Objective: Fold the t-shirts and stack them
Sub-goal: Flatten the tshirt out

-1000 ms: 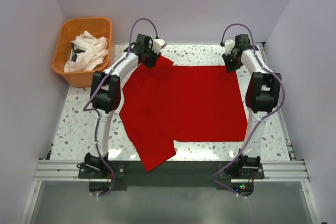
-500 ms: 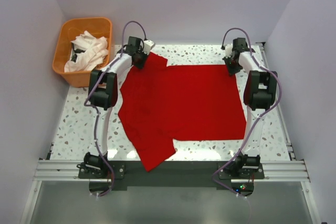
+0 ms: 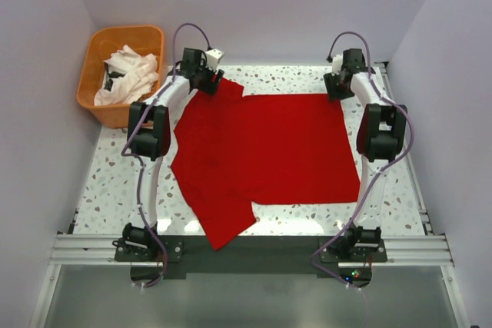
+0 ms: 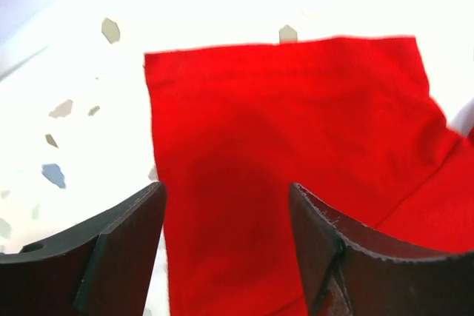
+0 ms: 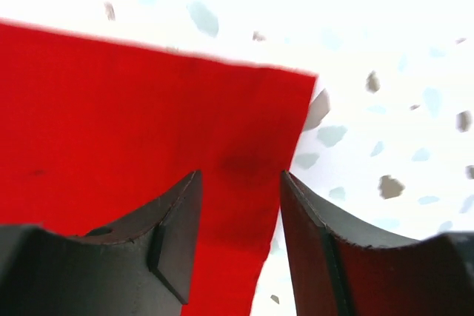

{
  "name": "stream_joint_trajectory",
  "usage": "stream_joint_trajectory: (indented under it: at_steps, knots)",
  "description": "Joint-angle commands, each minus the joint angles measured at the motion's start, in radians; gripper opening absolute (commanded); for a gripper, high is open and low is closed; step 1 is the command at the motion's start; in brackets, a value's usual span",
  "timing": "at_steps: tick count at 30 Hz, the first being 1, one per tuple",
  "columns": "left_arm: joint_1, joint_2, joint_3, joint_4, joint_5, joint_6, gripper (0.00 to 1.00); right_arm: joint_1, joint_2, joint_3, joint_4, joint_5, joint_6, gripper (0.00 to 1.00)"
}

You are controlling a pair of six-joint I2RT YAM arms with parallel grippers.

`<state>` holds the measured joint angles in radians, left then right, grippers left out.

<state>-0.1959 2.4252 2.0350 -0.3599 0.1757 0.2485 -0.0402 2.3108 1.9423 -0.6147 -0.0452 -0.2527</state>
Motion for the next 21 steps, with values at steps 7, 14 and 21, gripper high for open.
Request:
stream_joint_trajectory:
  at_steps: [7, 14, 21]
  knots:
    - [0.007, -0.069, 0.054, 0.17, 0.013, -0.077, 0.74, -0.004, 0.058, 0.19, 0.046, 0.067, 0.164, 0.49]
    - [0.01, -0.057, 0.057, 0.173, 0.008, -0.086, 0.75, -0.007, 0.108, 0.216, 0.033, 0.074, 0.162, 0.47]
    - [0.016, -0.041, 0.057, 0.176, 0.007, -0.094, 0.75, -0.009, 0.156, 0.247, 0.033, 0.13, 0.164, 0.47]
